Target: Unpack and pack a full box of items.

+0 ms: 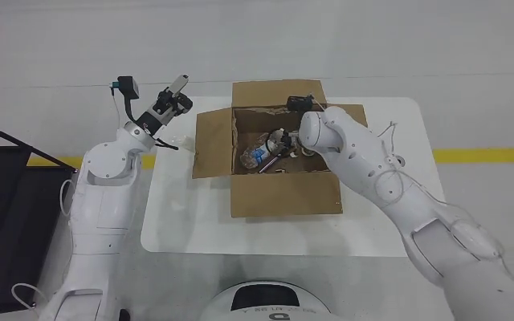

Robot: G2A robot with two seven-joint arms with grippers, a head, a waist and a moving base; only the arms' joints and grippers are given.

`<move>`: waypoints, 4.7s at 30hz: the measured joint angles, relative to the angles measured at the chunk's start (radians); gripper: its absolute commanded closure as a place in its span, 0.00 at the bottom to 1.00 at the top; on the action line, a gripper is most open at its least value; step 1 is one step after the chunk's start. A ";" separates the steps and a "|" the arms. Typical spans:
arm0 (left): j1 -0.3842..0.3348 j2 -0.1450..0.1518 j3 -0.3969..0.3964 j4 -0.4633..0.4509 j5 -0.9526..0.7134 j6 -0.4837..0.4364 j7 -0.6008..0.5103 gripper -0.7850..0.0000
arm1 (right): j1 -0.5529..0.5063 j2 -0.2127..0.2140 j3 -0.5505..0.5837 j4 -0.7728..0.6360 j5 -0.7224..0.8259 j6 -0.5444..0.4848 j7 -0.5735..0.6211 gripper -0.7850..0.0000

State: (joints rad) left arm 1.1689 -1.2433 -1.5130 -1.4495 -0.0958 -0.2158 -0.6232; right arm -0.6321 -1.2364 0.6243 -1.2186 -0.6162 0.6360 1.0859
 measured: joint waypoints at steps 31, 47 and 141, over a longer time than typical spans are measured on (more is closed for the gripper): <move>0.000 0.000 0.000 0.000 0.000 0.000 0.000 0.00 | -0.014 -0.105 -0.018 0.280 0.056 -0.164 -0.275 0.17; 0.000 0.000 0.000 0.000 0.000 0.000 0.000 0.00 | -0.042 -0.107 0.019 0.276 -0.020 -0.119 -0.275 0.32; 0.000 0.000 0.000 0.000 0.000 0.000 0.000 0.00 | -0.096 -0.154 0.161 0.258 -0.115 -0.149 -0.239 0.51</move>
State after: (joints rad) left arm 1.1689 -1.2433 -1.5130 -1.4495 -0.0958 -0.2158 -0.6232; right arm -0.7285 -1.3906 0.7857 -0.9604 -0.7313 0.4868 0.8464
